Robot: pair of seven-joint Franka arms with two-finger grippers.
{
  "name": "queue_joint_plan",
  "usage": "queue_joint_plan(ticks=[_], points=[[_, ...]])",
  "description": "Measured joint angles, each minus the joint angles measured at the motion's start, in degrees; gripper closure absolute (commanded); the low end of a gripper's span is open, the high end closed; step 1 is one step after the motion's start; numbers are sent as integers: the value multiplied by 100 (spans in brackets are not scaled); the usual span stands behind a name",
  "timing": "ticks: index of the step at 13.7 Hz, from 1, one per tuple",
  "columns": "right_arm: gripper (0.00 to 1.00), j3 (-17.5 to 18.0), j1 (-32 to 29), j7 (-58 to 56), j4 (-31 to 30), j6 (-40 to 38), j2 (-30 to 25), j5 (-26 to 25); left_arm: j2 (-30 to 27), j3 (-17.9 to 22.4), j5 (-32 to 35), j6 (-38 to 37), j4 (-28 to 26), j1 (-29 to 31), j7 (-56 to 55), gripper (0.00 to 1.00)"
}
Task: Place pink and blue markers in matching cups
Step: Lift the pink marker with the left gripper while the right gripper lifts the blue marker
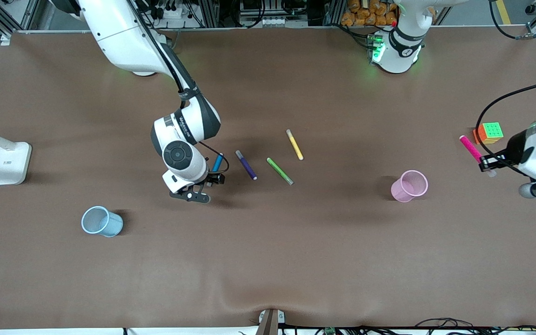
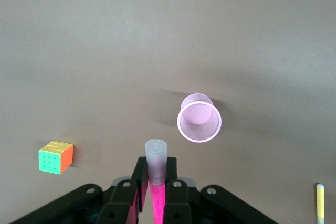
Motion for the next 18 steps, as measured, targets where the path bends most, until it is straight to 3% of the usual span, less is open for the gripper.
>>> queue_joint_plan(ticks=[8, 18], points=[[0, 50, 41, -71, -212, 434, -1, 282, 35, -62, 0, -122, -205, 0, -1518, 100], [0, 53, 137, -192, -504, 754, -1, 283, 156, -100, 0, -230, -421, -52, -2248, 100]])
